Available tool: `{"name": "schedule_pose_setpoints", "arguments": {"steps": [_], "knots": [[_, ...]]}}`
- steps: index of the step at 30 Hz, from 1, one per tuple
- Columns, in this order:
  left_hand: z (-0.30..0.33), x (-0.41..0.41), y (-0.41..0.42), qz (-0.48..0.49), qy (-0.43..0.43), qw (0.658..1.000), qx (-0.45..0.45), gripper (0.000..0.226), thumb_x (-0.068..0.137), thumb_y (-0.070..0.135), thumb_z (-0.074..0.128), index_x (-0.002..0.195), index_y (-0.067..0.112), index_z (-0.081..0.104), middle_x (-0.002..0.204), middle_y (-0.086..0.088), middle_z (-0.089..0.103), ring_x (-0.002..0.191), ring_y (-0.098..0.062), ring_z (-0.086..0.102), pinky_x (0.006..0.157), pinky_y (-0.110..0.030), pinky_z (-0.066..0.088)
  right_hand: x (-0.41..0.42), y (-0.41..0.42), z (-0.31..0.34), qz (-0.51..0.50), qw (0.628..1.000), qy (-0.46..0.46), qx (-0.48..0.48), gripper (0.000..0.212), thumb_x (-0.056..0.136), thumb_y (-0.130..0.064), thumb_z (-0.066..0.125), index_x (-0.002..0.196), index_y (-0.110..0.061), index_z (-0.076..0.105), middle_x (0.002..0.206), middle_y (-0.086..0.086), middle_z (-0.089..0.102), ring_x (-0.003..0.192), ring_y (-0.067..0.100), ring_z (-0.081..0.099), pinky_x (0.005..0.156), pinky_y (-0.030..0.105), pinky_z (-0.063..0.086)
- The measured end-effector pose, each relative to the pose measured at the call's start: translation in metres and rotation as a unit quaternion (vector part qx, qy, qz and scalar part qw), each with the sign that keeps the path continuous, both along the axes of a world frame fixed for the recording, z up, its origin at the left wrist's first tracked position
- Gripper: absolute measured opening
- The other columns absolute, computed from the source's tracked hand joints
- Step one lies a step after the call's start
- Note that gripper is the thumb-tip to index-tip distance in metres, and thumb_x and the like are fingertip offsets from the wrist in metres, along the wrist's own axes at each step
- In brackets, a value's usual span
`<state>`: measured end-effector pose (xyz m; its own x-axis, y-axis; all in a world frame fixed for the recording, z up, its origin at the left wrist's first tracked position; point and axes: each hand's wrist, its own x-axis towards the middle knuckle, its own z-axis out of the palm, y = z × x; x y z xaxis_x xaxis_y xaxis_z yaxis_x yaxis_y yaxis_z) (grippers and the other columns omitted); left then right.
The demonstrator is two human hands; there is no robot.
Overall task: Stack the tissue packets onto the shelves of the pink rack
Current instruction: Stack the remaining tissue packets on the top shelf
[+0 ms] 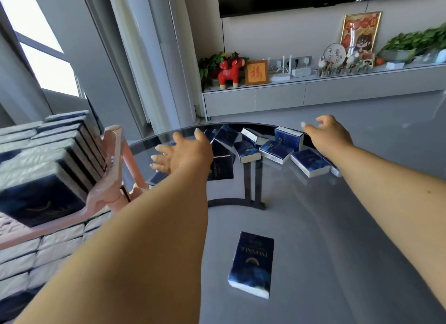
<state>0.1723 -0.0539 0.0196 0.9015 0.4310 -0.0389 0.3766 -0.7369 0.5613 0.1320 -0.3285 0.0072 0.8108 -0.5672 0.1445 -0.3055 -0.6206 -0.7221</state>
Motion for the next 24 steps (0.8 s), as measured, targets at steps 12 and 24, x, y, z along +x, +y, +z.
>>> {"name": "schedule_pose_setpoints", "arguments": {"steps": [12, 24], "knots": [[-0.039, 0.101, 0.017, -0.038, 0.109, 0.991, 0.063, 0.093, 0.052, 0.082, 0.021, 0.121, 0.034, 0.060, 0.131, -0.012, 0.056, 0.121, -0.044, 0.046, 0.105, -0.060, 0.025, 0.054, 0.025, -0.012, 0.110, 0.991, 0.078, -0.005, 0.056, 0.085, -0.063, 0.048, 0.128, -0.029, 0.052, 0.130, 0.002, 0.055, 0.113, 0.025, 0.052, 0.083, 0.031, 0.038], [-0.026, 0.037, -0.001, -0.166, 0.079, 0.980, 0.076, 0.083, 0.053, 0.084, 0.024, 0.121, 0.050, 0.055, 0.133, -0.005, 0.052, 0.123, -0.033, 0.041, 0.104, -0.049, 0.031, 0.053, 0.048, -0.029, 0.255, 0.959, 0.103, -0.068, 0.054, 0.081, -0.063, 0.055, 0.131, -0.046, 0.046, 0.148, -0.007, 0.038, 0.132, 0.021, 0.039, 0.103, 0.035, 0.036]]}}
